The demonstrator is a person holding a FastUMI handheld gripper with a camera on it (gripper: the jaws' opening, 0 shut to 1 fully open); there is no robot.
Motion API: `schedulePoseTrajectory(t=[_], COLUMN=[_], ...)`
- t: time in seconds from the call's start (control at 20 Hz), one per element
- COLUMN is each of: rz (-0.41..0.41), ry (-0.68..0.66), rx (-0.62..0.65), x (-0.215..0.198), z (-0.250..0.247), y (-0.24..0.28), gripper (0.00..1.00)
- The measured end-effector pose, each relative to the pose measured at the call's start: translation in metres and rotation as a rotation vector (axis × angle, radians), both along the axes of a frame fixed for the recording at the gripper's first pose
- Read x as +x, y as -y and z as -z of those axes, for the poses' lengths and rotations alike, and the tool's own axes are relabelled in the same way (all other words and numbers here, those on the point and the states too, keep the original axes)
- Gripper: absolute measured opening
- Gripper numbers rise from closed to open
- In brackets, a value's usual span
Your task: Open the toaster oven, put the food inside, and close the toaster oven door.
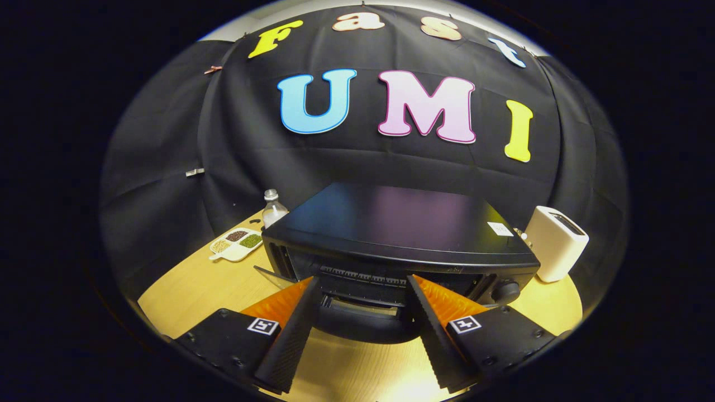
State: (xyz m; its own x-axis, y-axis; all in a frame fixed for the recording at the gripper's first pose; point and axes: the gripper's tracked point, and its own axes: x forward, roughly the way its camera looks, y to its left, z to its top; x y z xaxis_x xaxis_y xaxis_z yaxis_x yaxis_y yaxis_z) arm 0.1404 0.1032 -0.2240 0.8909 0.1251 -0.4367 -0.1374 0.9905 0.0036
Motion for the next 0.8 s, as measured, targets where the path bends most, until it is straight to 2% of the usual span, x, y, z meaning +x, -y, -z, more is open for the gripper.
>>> schedulePoseTrajectory(t=[0.5, 0.8], rz=[-0.044, -0.081], ry=[-0.095, -0.242], rx=[0.021, 0.016], x=[-0.051, -0.093], z=[0.031, 0.087], y=[-0.008, -0.011], gripper=[0.95, 0.96])
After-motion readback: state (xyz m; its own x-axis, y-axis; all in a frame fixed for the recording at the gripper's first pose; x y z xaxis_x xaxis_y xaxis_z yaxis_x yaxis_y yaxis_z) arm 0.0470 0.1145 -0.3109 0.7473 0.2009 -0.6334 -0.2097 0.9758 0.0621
